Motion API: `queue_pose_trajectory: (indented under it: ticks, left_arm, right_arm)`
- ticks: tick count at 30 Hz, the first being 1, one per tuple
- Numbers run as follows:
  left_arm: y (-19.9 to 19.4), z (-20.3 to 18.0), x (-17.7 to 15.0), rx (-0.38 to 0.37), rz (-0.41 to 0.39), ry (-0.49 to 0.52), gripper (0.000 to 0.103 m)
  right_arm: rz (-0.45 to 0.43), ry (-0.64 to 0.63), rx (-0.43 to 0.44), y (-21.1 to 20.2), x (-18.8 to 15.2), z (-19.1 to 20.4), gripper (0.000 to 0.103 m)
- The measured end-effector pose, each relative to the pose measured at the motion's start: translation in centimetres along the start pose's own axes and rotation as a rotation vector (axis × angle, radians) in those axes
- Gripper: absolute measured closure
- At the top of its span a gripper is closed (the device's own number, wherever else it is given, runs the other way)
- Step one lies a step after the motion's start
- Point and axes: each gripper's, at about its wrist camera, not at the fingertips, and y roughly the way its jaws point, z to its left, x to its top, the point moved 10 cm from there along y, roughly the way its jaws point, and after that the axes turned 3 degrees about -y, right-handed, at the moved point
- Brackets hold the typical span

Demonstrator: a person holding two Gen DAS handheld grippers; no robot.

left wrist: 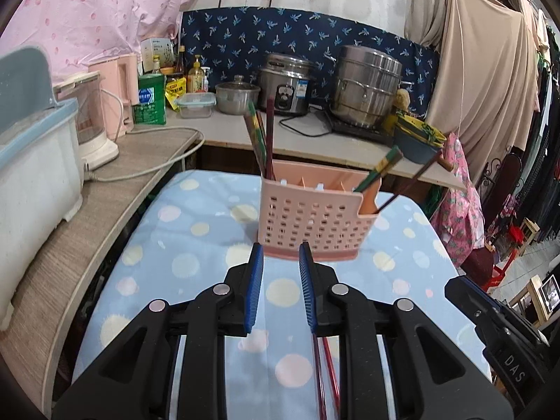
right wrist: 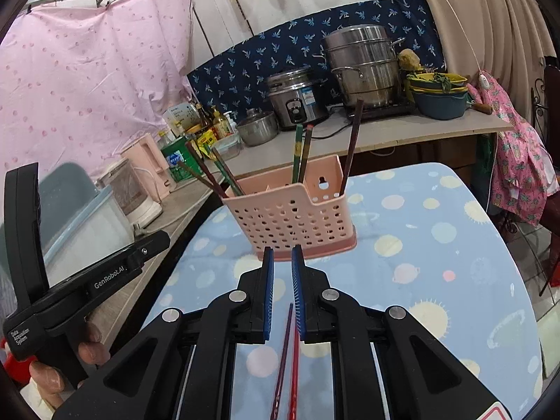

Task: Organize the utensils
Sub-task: 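Move both open tools back down to the last two chopsticks, then close the right tool on a red chopstick while the left tool grasps a dark red chopstick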

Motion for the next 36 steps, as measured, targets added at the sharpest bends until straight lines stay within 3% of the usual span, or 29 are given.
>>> queue_pose_trajectory:
  ticks: [14,16,18,21,28,36]
  left_arm:
    - [-0.1,0.1,-10.6,-0.003,0.159,0.034,0.083]
    - [0.0,0.4,-12.0,-0.006,0.185,0.032,0.079]
    - [0.0,0.7,-13.3,-0.002,0.201,0.028,0.066]
    - [0.0,1.1,-15.1,0.003,0.23,0.029,0.066]
    - [-0.2,1.8,-18.5,0.009,0.295,0.029,0.065]
    - [-0.4,1.4,-20.3,0.004,0.325,0.053,0.056]
  right_arm:
    - [0.186,-0.085,-0.024,-0.5,-11.4,0.4,0.09]
    - [0.218,-0.089,-0.025,-0.4,-13.2,0.4,0.083]
    - [0.245,-0.088,-0.022,-0.3,-14.8,0.4,0.082]
    - [0.281,-0.102,-0.03,-0.3,-16.9,0.4,0.082]
    - [0.336,-0.11,-0.034,-0.1,-19.8,0.3,0.082]
    - [0.361,-0.124,-0.035,0.3,-21.0,0.6,0.082]
